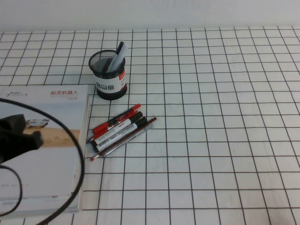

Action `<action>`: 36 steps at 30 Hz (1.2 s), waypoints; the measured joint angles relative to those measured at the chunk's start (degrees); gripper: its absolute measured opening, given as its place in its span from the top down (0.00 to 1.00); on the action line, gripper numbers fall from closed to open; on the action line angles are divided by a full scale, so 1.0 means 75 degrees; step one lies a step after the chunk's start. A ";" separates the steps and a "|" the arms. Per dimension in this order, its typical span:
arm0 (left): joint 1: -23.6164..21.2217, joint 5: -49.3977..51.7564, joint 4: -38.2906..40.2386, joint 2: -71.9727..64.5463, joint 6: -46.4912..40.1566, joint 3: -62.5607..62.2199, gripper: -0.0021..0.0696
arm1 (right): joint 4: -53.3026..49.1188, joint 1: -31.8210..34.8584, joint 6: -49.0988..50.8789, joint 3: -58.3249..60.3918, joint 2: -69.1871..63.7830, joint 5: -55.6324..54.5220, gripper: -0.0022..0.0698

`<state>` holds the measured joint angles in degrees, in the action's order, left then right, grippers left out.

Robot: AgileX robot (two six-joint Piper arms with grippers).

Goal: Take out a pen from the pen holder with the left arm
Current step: 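Take a marker out of the pen holder and lay it on the table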

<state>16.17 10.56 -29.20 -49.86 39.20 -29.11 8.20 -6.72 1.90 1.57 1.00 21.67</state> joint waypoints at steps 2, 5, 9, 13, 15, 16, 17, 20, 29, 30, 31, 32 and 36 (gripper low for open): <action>0.0361 0.0567 0.0011 -0.0611 -0.0443 -0.0399 0.97 | 0.0000 0.0000 0.0000 0.0000 0.0000 0.0000 0.99; 0.0876 0.1511 0.0052 -0.1386 -0.0958 -0.1027 0.97 | 0.0000 0.0000 0.0000 0.0000 0.0000 0.0000 0.99; 0.1469 0.2143 0.0459 -0.2063 -0.1379 -0.1721 0.97 | 0.0000 0.0000 0.0000 0.0000 0.0000 0.0000 0.99; 0.1718 0.2779 0.2124 -0.2513 -0.2773 -0.2297 0.97 | 0.0000 0.0000 0.0000 0.0000 0.0000 0.0000 0.99; 0.1724 0.3207 0.2938 -0.2692 -0.3570 -0.2508 0.97 | 0.0000 0.0000 0.0000 0.0000 0.0000 0.0000 0.99; 0.1724 0.3382 0.3257 -0.2767 -0.3844 -0.2619 0.97 | 0.0000 0.0000 0.0000 0.0000 0.0000 0.0000 0.99; 0.1724 0.3443 0.3469 -0.2847 -0.4106 -0.2709 0.97 | 0.0000 0.0000 0.0000 0.0000 0.0000 0.0000 0.99; 0.1724 0.2913 0.3698 -0.2994 -0.4459 -0.2798 0.97 | 0.0000 0.0000 0.0000 0.0000 0.0000 0.0000 0.99; 0.1724 -0.1334 0.3727 -0.3491 -0.4669 -0.2816 0.97 | 0.0000 0.0000 0.0000 0.0000 0.0000 0.0000 0.99; 0.1724 -0.1718 0.3727 -0.3618 -0.4689 -0.2816 0.97 | 0.0000 0.0000 0.0000 0.0000 0.0000 0.0000 0.99; 0.1724 -0.2051 0.3727 -0.3760 -0.4721 -0.2816 0.97 | 0.0000 0.0000 0.0000 0.0000 0.0000 0.0000 0.99; 0.1724 -0.2301 0.3727 -0.3916 -0.4760 -0.2816 0.97 | 0.0000 0.0000 0.0000 0.0000 0.0000 0.0000 0.99; 0.1607 -0.3337 0.3727 -0.4547 -0.4854 -0.2816 0.97 | 0.0000 0.0000 0.0000 0.0000 0.0000 0.0000 0.99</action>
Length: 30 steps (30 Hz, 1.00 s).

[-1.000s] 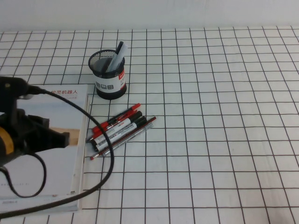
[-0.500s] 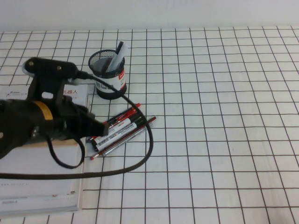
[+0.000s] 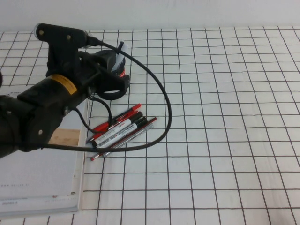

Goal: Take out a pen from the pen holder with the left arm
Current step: 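Take a marker out of the pen holder and lay it on the table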

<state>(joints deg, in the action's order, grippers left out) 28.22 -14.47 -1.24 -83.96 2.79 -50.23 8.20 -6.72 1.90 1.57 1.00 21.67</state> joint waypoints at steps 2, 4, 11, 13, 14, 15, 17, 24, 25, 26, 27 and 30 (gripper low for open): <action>-0.0126 -0.0530 0.0000 -0.0363 -0.0080 -0.0046 0.95 | 0.0000 0.0000 0.0000 0.0000 0.0000 0.0000 0.99; -0.0247 -0.0907 0.0000 -0.0686 -0.0168 -0.0175 0.90 | 0.0000 0.0000 0.0000 0.0000 0.0000 0.0000 0.99; -0.0372 -0.1627 -0.0287 -0.1852 -0.0260 -0.0787 0.51 | 0.0000 0.0000 0.0000 0.0000 0.0000 0.0000 0.99; -0.0372 -0.1847 -0.0360 -0.2156 -0.0276 -0.0969 0.48 | 0.0000 0.0000 0.0000 0.0000 0.0000 0.0000 0.99; -0.0372 -0.1900 -0.0379 -0.2319 -0.0307 -0.1057 0.46 | 0.0000 0.0000 0.0000 0.0000 0.0000 0.0000 0.99; -0.0372 -0.1944 -0.0391 -0.2478 -0.0372 -0.1167 0.46 | 0.0000 0.0000 0.0000 0.0000 0.0000 0.0000 0.99; -0.0372 -0.2009 -0.0395 -0.2785 -0.0562 -0.1385 0.45 | 0.0000 0.0000 0.0000 0.0000 0.0000 0.0000 0.99; -0.0372 -0.2059 -0.0380 -0.3652 -0.1212 -0.2086 0.44 | 0.0000 0.0000 0.0000 0.0000 0.0000 0.0000 0.99; -0.0372 -0.2059 -0.0380 -0.3761 -0.1307 -0.2196 0.44 | 0.0000 0.0000 0.0000 0.0000 0.0000 0.0000 0.99; -0.0372 -0.2059 -0.0369 -0.3845 -0.1412 -0.2305 0.44 | 0.0000 0.0000 0.0000 0.0000 0.0000 0.0000 0.99; -0.0372 -0.2059 -0.0331 -0.3933 -0.1484 -0.2391 0.44 | 0.0000 0.0000 0.0000 0.0000 0.0000 0.0000 0.99; -0.0372 -0.2044 -0.0118 -0.4131 -0.1678 -0.2671 0.44 | 0.0000 0.0000 0.0000 0.0000 0.0000 0.0000 0.99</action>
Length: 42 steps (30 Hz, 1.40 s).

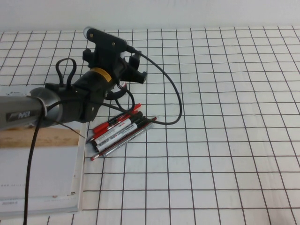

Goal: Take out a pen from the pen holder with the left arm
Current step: 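Take a marker out of the pen holder and lay it on the table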

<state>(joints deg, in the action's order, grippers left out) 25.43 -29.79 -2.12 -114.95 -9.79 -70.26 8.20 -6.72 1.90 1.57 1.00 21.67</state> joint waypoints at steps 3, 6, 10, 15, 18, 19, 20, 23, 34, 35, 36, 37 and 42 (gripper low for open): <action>0.0000 0.0017 0.0283 -0.0134 -0.0193 -0.0162 0.44 | 0.0000 0.0000 0.0000 0.0000 0.0000 0.0000 0.99; 0.0000 0.0017 0.0495 -0.0230 -0.0435 -0.0296 0.44 | 0.0000 0.0000 0.0000 0.0000 0.0000 0.0000 0.99; 0.0000 0.0017 0.0775 -0.0410 -0.0637 -0.0501 0.44 | 0.0000 0.0000 0.0000 0.0000 0.0000 0.0000 0.99; 0.0000 0.0017 0.0956 -0.0640 -0.0743 -0.0700 0.44 | 0.0000 0.0000 0.0000 0.0000 0.0000 0.0000 0.99; 0.0000 0.0037 0.0991 -0.0672 -0.0812 -0.0750 0.44 | 0.0000 0.0000 0.0000 0.0000 0.0000 0.0000 0.99; 0.0000 0.0022 0.1007 -0.0672 -0.0868 -0.0752 0.44 | 0.0000 0.0000 0.0000 0.0000 0.0000 0.0000 0.99; 0.0000 0.0021 0.1040 -0.0688 -0.0894 -0.0765 0.44 | 0.0000 0.0000 0.0000 0.0000 0.0000 0.0000 0.99; 0.0000 -0.0067 0.1116 -0.0737 -0.0947 -0.0778 0.44 | 0.0000 0.0000 0.0000 0.0000 0.0000 0.0000 0.99; 0.0000 -0.0335 0.1258 -0.0933 -0.0979 -0.0807 0.44 | 0.0000 0.0000 0.0000 0.0000 0.0000 0.0000 0.99; 0.0000 -0.0392 0.1258 -0.0933 -0.0979 -0.0807 0.44 | 0.0000 0.0000 0.0000 0.0000 0.0000 0.0000 0.99; 0.0000 -0.0439 0.1258 -0.0933 -0.0983 -0.0807 0.44 | 0.0000 0.0000 0.0000 0.0000 0.0000 0.0000 0.99; 0.0000 -0.0474 0.1258 -0.0933 -0.0997 -0.0807 0.44 | 0.0000 0.0000 0.0000 0.0000 0.0000 0.0000 0.99; -0.0084 -0.0509 0.1367 -0.1006 -0.1013 -0.0935 0.45 | 0.0000 0.0000 0.0000 0.0000 0.0000 0.0000 0.99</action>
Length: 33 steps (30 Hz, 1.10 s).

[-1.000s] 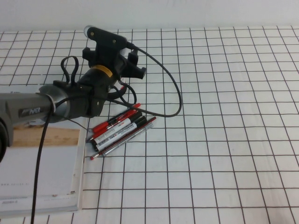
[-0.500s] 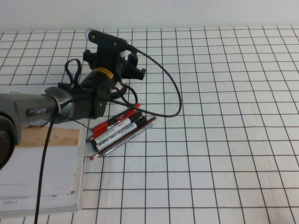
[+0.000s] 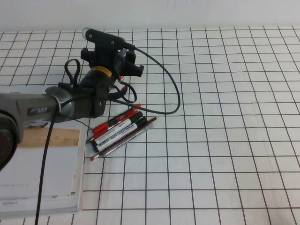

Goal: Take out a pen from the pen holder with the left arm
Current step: 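Take a marker out of the pen holder and lay it on the table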

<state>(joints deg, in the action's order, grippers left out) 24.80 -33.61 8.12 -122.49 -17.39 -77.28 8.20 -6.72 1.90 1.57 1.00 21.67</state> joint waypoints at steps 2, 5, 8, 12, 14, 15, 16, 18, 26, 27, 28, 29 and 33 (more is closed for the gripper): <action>-0.0048 0.0099 0.0032 -0.0072 0.0000 -0.0109 0.46 | 0.0000 0.0000 0.0000 0.0000 0.0000 0.0000 0.99; -0.0077 0.0244 0.0066 -0.0170 0.0000 -0.0251 0.49 | 0.0000 0.0000 0.0000 0.0000 0.0000 0.0000 0.99; -0.0077 0.0297 0.0066 -0.0188 0.0000 -0.0263 0.52 | 0.0000 0.0000 0.0000 0.0000 0.0000 0.0000 0.99; -0.0077 0.0320 0.0029 -0.0188 0.0000 -0.0280 0.55 | 0.0000 0.0000 0.0000 0.0000 0.0000 0.0000 0.99; -0.0077 0.0332 -0.0052 -0.0188 0.0000 -0.0280 0.58 | 0.0000 0.0000 0.0000 0.0000 0.0000 0.0000 0.99; -0.0077 0.0332 -0.0079 -0.0188 0.0000 -0.0280 0.60 | 0.0000 0.0000 0.0000 0.0000 0.0000 0.0000 0.99; -0.0077 0.0332 -0.0114 -0.0188 0.0000 -0.0280 0.62 | 0.0000 0.0000 0.0000 0.0000 0.0000 0.0000 0.99; -0.0077 0.0332 -0.0130 -0.0188 0.0000 -0.0280 0.67 | 0.0000 0.0000 0.0000 0.0000 0.0000 0.0000 0.99; -0.0077 0.0305 -0.0180 -0.0188 -0.0020 -0.0296 0.83 | 0.0000 0.0000 0.0000 0.0000 0.0000 0.0000 0.99; -0.0077 0.0305 -0.0180 -0.0188 -0.0020 -0.0296 0.83 | 0.0000 0.0000 0.0000 0.0000 0.0000 0.0000 0.99; -0.0077 0.0305 -0.0180 -0.0188 -0.0020 -0.0296 0.83 | 0.0000 0.0000 0.0000 0.0000 0.0000 0.0000 0.99; -0.0077 0.0338 -0.0180 -0.0188 -0.0020 -0.0296 0.83 | 0.0000 0.0000 0.0000 0.0000 0.0000 0.0000 0.99; -0.0077 0.0475 -0.0191 -0.0188 -0.0020 -0.0339 0.83 | 0.0000 0.0000 0.0000 0.0000 0.0000 0.0000 0.99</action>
<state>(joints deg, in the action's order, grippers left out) 24.23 -30.05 6.69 -123.91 -17.54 -79.82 8.20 -6.72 1.90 1.57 1.00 21.67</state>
